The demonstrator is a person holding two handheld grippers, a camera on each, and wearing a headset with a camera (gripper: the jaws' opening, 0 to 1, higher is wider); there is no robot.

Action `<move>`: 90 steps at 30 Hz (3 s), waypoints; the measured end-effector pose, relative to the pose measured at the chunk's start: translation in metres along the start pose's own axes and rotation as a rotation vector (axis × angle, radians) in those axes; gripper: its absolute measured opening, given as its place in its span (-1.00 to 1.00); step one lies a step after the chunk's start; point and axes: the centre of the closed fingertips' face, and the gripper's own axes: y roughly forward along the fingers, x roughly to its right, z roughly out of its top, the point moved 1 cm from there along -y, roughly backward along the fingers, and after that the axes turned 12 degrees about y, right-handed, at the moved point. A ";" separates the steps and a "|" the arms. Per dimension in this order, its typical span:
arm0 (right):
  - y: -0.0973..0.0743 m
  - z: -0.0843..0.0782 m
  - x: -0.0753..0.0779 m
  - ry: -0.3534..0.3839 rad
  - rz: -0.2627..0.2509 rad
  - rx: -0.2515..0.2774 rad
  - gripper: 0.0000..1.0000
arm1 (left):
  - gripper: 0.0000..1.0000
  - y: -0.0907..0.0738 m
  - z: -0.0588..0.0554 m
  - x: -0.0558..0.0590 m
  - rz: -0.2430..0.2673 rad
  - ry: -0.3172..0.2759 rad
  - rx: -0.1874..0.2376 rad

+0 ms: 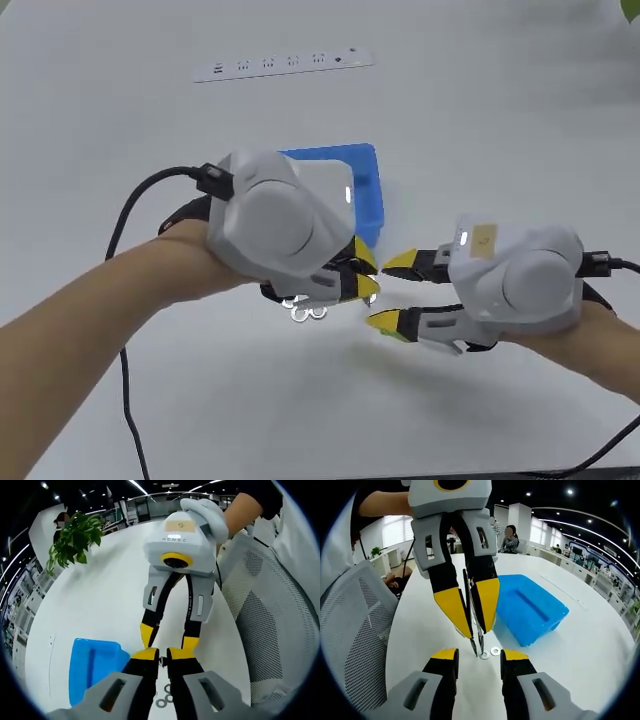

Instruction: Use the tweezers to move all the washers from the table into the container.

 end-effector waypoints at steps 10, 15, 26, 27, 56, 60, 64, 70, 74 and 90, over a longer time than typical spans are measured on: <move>0.008 0.004 0.003 0.007 0.024 0.026 -0.35 | -0.82 0.002 0.003 -0.001 0.006 0.019 0.034; 0.011 0.010 0.005 0.032 0.073 0.072 -0.43 | -0.82 0.002 0.004 -0.001 -0.004 0.012 0.048; 0.012 0.017 -0.005 -0.056 0.123 0.100 -0.76 | -0.82 0.003 0.004 -0.004 -0.011 0.016 0.048; 0.012 0.017 -0.005 -0.065 0.116 0.098 -0.77 | -0.82 0.003 0.004 -0.004 -0.010 0.020 0.047; 0.012 0.023 -0.012 -0.059 0.119 0.123 -0.84 | -0.82 -0.009 0.007 -0.001 0.016 -0.038 0.101; 0.012 0.023 -0.013 -0.058 0.118 0.119 -0.84 | -0.80 -0.015 0.010 0.000 0.031 -0.060 0.127; 0.011 0.023 -0.013 -0.062 0.116 0.114 -0.84 | -0.79 -0.020 0.008 0.002 0.046 -0.066 0.127; 0.011 0.024 -0.014 -0.061 0.117 0.115 -0.84 | -0.79 -0.027 0.005 0.001 0.061 -0.068 0.137; 0.010 0.022 -0.014 -0.056 0.119 0.110 -0.84 | -0.79 -0.031 0.008 0.002 0.070 -0.062 0.158; 0.007 0.019 -0.014 -0.055 0.108 0.097 -0.77 | -0.87 -0.029 0.016 0.003 0.056 0.003 0.172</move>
